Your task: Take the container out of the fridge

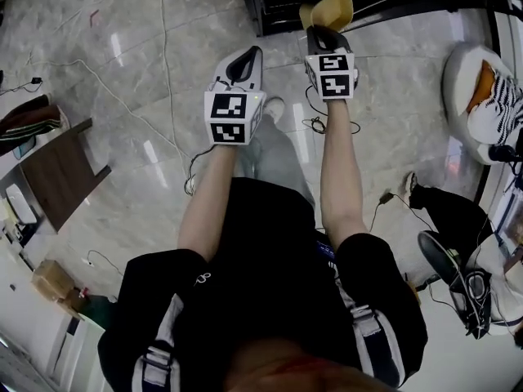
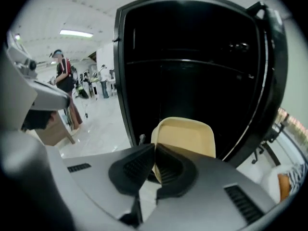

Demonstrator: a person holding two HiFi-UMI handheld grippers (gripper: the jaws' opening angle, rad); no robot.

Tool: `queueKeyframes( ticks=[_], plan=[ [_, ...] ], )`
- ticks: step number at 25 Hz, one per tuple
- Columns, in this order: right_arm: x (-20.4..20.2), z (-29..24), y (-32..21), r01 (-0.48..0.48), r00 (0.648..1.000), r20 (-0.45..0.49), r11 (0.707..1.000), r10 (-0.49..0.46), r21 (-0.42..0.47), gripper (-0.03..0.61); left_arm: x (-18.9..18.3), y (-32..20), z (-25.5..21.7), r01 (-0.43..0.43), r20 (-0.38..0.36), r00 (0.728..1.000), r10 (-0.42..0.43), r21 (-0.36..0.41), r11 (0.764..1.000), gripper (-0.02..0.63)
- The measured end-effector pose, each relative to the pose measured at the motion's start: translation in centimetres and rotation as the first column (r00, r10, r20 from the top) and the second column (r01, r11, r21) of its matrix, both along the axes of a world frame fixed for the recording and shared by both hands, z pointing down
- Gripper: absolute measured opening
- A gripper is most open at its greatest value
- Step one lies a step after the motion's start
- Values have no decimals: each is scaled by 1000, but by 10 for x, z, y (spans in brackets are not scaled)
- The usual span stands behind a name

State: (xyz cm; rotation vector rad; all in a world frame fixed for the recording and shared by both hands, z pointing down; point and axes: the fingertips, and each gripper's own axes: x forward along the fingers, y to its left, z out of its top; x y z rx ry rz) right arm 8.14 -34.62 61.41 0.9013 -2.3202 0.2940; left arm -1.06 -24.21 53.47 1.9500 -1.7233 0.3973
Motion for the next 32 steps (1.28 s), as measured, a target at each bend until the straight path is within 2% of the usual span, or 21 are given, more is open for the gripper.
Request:
queueKeyframes(
  ticks=[3,5,10,14,16,23,27,32],
  plan=[
    [14,-31,11,-105,988,113,994,106,-18,15,6,1,-13,-7,-7,1000,7,23,1000,9],
    [23,-51,17,-167,967,188,985,170,-35,15,12,-1,-22,-16,-11,1000,17,40,999,9],
    [51,-99,26,-302,889,342,951,305,-63,15,30,-14,-53,-54,-18,998,56,105,993,9],
    [73,-140,28,-378,824,434,924,363,-55,15,43,-27,-80,-83,-18,996,87,161,984,9],
    [82,-159,27,-401,806,462,916,370,-34,15,49,-35,-94,-96,-18,995,101,191,977,9],
    [107,-235,27,-429,780,539,899,319,88,15,63,-55,-146,-115,-24,991,128,298,948,9],
    [121,-259,30,-440,711,629,897,314,49,15,75,-60,-177,-139,-7,988,152,355,924,9],
    [133,-277,31,-457,703,648,885,294,94,15,82,-63,-203,-154,2,986,168,410,899,9]
  ],
)
